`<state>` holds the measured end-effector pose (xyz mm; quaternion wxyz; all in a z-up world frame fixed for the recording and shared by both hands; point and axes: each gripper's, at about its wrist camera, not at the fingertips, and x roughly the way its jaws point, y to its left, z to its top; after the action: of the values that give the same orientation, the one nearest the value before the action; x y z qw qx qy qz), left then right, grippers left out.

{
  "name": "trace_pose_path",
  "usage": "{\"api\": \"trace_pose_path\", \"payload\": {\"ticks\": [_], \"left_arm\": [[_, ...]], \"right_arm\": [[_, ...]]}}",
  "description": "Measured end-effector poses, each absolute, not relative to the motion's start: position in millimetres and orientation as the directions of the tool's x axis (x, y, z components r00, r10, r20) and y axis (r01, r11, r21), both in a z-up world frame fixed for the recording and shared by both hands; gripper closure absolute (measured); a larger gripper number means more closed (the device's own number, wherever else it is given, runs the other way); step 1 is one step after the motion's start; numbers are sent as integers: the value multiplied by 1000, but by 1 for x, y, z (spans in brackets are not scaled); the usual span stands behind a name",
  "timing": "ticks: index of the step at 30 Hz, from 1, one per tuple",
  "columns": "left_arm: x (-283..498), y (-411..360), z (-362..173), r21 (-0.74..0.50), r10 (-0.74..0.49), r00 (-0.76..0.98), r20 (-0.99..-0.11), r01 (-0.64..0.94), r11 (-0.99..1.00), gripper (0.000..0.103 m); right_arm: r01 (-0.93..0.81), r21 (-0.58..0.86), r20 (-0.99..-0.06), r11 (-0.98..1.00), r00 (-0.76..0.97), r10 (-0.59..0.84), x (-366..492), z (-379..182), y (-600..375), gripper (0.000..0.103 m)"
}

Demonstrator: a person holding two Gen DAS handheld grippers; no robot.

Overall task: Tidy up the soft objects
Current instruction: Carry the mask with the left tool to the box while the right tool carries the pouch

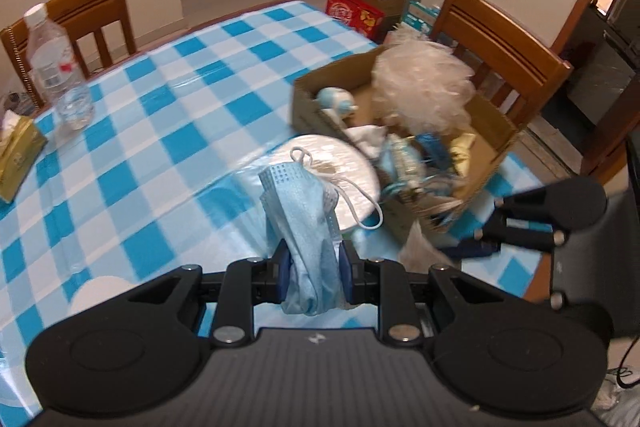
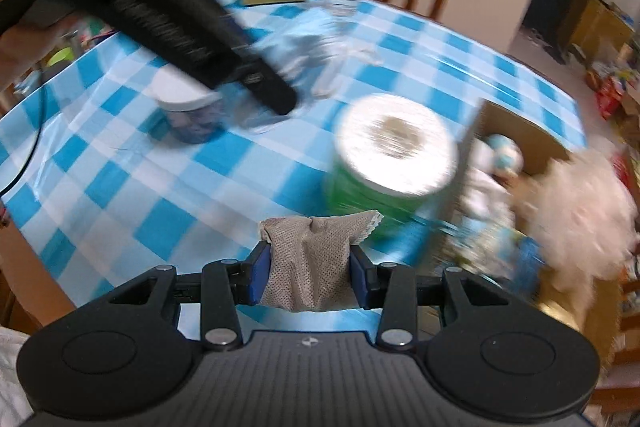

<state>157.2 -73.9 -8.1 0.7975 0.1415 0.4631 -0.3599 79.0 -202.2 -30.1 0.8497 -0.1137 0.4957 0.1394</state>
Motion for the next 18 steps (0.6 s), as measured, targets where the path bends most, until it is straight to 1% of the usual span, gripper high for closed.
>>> {"api": "trace_pose_path", "payload": {"ticks": [10,18], "left_arm": [[139,-148,-4,-115,-461,300,-835,724,680,80],[140,-193,-6,-111,-454,308,-836,715,690,80]], "right_arm": [[-215,-157,-840,964,543,-16,76,-10,-315,57],[-140,-204,-825,969,557,-93,90,-17,-383,56]]}}
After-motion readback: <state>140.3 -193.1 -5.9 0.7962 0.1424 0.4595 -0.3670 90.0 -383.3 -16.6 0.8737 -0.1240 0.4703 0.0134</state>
